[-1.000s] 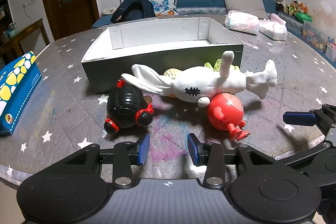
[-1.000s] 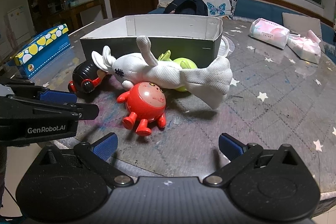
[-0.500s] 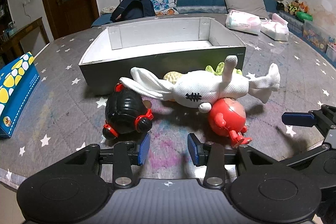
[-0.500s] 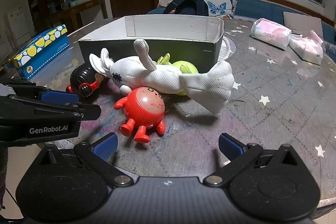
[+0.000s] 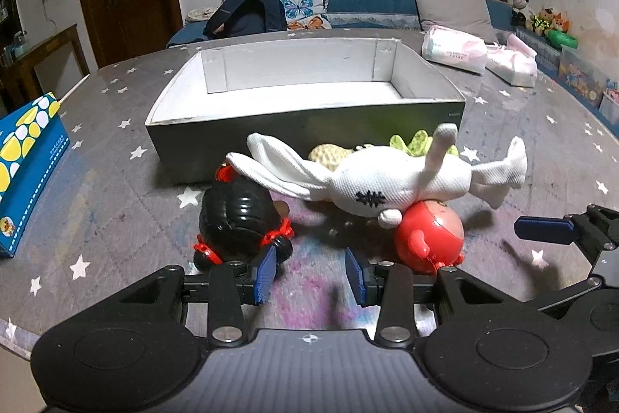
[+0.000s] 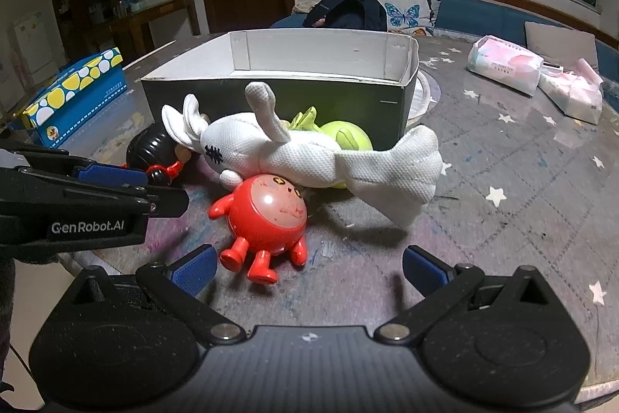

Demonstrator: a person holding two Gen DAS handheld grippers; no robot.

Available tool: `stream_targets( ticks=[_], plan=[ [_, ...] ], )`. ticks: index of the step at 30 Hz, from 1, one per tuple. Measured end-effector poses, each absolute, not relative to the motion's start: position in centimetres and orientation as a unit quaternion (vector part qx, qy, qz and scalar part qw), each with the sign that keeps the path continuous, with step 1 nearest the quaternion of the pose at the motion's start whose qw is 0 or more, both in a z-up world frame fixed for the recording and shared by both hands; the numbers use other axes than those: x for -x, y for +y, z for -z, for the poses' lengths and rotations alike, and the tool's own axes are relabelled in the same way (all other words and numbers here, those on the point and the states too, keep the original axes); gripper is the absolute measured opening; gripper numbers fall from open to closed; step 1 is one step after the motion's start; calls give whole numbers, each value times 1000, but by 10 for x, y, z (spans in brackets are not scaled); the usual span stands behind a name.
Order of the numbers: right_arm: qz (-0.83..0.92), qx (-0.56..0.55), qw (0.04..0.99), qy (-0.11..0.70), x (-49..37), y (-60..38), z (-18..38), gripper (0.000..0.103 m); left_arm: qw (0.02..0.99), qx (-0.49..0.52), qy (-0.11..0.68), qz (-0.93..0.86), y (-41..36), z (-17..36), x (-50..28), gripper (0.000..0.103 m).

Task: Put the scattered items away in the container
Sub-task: 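Lower the left gripper onto the white plush rabbit and grasp it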

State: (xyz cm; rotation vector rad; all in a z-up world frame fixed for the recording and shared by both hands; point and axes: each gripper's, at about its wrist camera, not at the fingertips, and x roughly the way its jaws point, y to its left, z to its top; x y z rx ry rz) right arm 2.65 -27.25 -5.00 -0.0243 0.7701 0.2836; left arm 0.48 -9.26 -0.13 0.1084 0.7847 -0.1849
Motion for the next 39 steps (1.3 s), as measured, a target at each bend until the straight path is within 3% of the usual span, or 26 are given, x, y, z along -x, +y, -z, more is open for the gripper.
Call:
stream_targets(
  ticks=[16,39],
  plan=[
    [-151,-8,924,351,-39,-281,34,102,922,-9,366,124,-78,-16,-18,42],
    [-152,-73,919,356,-73,-305,38,85,886,141,396,195,-43,-20,-61,42]
  ],
)
